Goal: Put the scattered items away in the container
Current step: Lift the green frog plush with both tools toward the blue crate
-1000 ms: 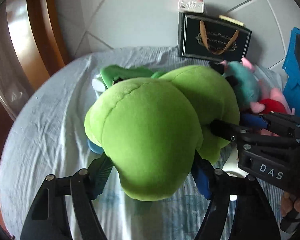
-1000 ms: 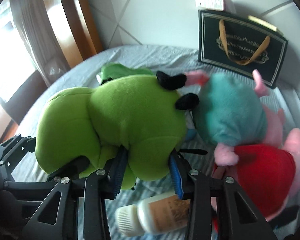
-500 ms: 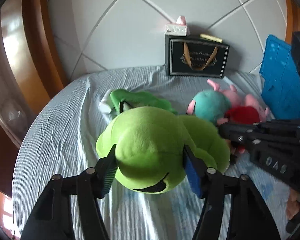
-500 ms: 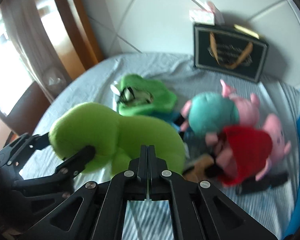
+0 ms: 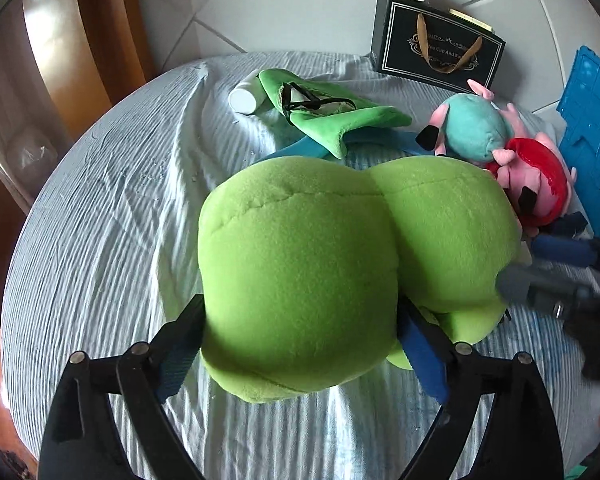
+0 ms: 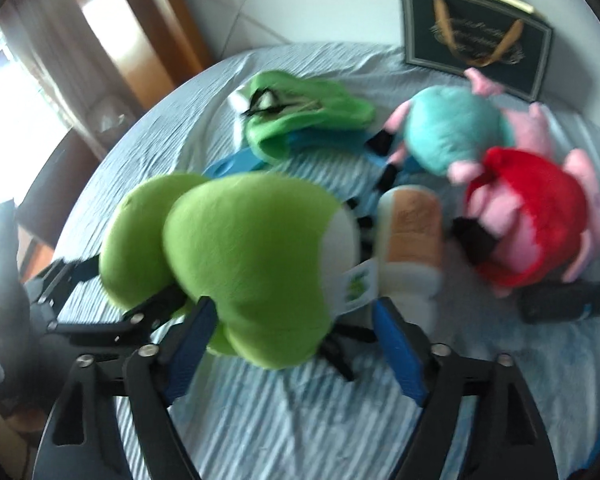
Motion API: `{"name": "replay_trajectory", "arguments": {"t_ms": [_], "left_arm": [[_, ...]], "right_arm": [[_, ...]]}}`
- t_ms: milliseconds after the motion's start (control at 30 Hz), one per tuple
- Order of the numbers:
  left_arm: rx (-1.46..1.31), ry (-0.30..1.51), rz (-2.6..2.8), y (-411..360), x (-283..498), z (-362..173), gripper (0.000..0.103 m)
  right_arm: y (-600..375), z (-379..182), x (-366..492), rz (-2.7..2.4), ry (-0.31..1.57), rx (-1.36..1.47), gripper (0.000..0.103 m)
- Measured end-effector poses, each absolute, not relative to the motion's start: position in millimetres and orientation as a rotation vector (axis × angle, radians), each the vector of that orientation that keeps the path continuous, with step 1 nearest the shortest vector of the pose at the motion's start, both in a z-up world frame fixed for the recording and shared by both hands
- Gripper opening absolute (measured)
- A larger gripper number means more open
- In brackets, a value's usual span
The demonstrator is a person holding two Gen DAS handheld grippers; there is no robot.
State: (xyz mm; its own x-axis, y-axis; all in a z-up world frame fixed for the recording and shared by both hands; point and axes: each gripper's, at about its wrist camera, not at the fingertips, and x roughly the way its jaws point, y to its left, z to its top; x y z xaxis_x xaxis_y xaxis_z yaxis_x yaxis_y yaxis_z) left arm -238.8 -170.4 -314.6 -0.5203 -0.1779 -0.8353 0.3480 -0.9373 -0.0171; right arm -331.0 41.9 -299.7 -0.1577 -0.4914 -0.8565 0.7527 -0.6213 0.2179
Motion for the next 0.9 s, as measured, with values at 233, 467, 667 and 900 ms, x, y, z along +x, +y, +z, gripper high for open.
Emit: {"name": "replay_trajectory", "arguments": {"t_ms": [233, 467, 667, 900], "left_arm": [[1.293, 0.273, -2.535, -184.5, -247.1, -325.3, 0.082], [1.155, 0.217, -2.600, -181.0, -235.2, -291.7, 0.073], [0.977, 0.151, -2.703, -169.1, -227.8, -226.7, 0.073], [0.823, 0.100, -2.853, -123.0, -231.9, -137.6, 0.073]], "right_arm": [[29.4, -337.7, -347.3, -1.850, 0.184, 1.304, 0.063], [29.2, -292.6, -316.8, -1.964, 0.285, 1.078, 0.057], [50.2, -225.8, -302.2, -2.071, 0.241, 0.930, 0.057], [102.6, -135.2, -293.2, -2.244, 0.186, 0.799, 0.057]]}}
